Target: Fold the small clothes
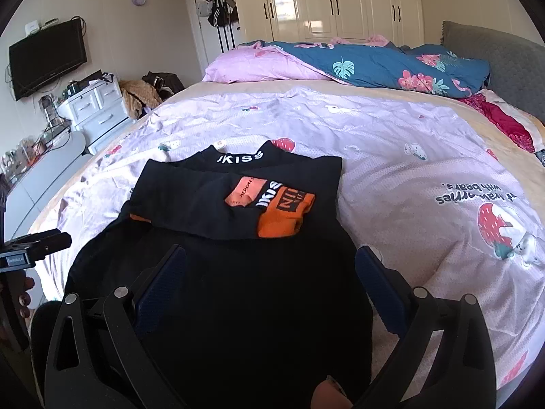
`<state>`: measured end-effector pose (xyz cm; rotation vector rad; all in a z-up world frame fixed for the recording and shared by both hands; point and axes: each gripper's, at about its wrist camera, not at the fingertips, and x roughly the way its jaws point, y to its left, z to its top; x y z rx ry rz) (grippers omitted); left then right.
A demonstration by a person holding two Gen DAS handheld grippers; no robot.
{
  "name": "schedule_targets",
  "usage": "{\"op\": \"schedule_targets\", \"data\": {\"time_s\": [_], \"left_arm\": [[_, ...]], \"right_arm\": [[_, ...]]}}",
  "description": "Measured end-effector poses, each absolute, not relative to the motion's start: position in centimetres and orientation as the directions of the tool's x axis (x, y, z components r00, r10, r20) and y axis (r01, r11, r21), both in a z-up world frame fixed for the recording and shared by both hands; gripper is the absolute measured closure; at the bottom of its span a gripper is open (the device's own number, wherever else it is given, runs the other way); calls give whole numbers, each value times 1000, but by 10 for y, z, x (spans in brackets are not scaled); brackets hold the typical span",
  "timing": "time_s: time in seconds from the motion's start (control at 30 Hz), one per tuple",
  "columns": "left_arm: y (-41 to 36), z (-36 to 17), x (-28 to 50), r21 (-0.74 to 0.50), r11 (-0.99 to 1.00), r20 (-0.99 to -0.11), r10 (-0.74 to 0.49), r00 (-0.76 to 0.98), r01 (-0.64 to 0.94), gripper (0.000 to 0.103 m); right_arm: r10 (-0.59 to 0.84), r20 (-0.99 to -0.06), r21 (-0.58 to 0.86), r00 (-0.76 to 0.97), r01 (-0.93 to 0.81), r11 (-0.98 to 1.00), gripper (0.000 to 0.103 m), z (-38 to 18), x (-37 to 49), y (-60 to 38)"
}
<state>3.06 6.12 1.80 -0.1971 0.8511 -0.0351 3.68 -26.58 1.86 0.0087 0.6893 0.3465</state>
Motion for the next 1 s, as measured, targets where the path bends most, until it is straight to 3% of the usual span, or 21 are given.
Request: {"op": "schedule_targets", "data": {"time_s": [0.47,1.0], "left_arm": [[79,3,12,-162,983,-781,-72,620,-91,9],[100,-19,-20,-217,973,-816,-138,562,-76,9]], "right_arm": [[315,-644,116,697,-318,941,4,9,25,-272],[298,-664,98,686,-316,944,4,1,10,-281]]}}
